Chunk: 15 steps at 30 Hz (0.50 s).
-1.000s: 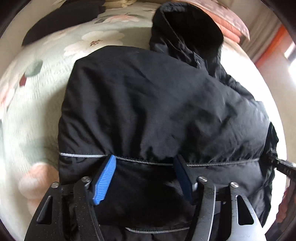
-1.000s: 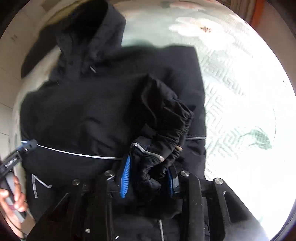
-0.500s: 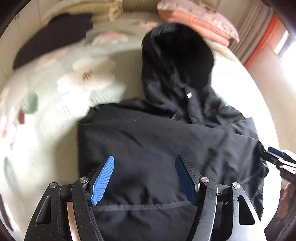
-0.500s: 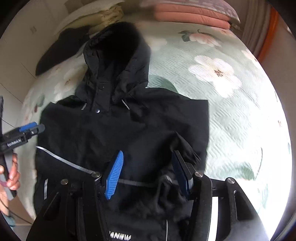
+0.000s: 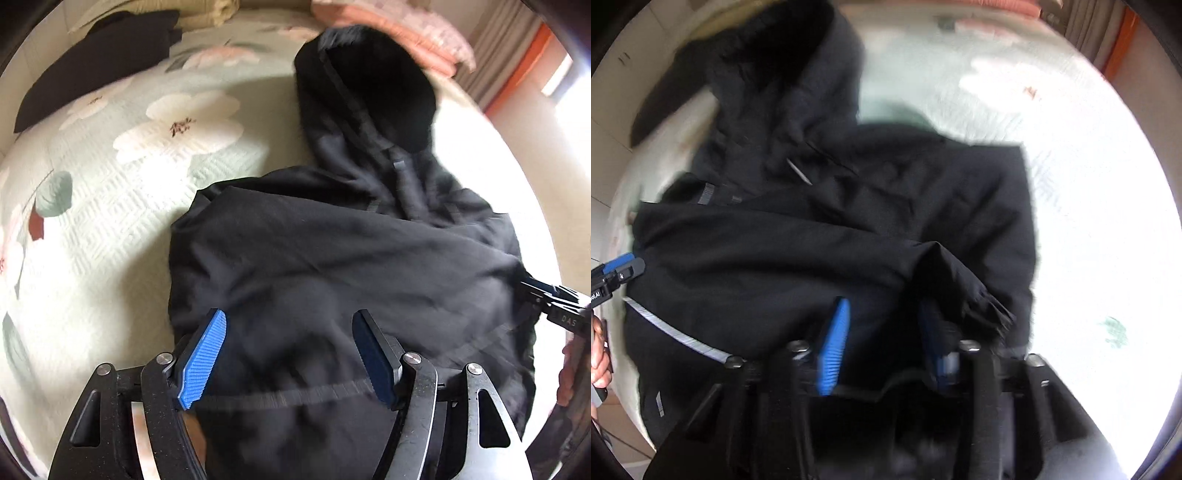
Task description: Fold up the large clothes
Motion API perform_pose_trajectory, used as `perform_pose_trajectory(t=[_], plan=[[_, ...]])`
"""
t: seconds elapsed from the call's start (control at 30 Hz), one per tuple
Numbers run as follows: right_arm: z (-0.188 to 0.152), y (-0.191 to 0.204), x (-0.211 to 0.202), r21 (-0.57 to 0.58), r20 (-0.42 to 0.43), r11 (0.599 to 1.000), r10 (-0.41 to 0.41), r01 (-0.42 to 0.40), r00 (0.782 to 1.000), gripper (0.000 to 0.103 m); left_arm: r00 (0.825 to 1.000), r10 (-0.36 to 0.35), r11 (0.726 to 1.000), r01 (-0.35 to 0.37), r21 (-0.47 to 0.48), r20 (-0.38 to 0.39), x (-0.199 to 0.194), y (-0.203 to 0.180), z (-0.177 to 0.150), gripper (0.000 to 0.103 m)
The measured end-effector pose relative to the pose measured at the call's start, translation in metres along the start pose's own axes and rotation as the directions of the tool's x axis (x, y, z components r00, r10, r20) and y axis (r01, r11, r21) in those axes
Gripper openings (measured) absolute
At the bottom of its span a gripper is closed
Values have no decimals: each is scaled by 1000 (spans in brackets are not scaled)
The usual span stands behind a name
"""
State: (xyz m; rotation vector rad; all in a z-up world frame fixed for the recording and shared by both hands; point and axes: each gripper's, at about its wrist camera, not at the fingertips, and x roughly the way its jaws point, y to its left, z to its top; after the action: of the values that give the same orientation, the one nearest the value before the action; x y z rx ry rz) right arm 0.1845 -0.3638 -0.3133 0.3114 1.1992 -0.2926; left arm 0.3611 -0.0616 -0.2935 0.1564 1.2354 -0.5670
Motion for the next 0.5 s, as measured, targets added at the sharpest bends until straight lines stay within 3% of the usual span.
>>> perform_pose_trajectory(t=[0.03, 0.07, 0.2, 0.3, 0.5], plan=[[-7, 3, -13, -5, 25, 1000, -1, 1, 1000, 88, 1000, -28, 999, 28, 16, 3, -13, -2, -10, 73], [-17, 8, -27, -14, 49, 1000, 5, -4, 999, 88, 999, -36, 999, 36, 32, -2, -22, -4, -20, 73], [-57, 6, -33, -34, 9, 996, -84, 84, 996, 82, 1000, -12, 997, 13, 71, -25, -22, -7, -52, 73], [-69, -1, -1, 0, -83, 997, -80, 80, 993, 71, 996, 17, 999, -13, 49, -84, 6, 1, -65, 73], [-70, -2, 17, -5, -101, 995, -103, 103, 990, 72, 998, -6, 998, 10, 67, -68, 24, 10, -75, 75]])
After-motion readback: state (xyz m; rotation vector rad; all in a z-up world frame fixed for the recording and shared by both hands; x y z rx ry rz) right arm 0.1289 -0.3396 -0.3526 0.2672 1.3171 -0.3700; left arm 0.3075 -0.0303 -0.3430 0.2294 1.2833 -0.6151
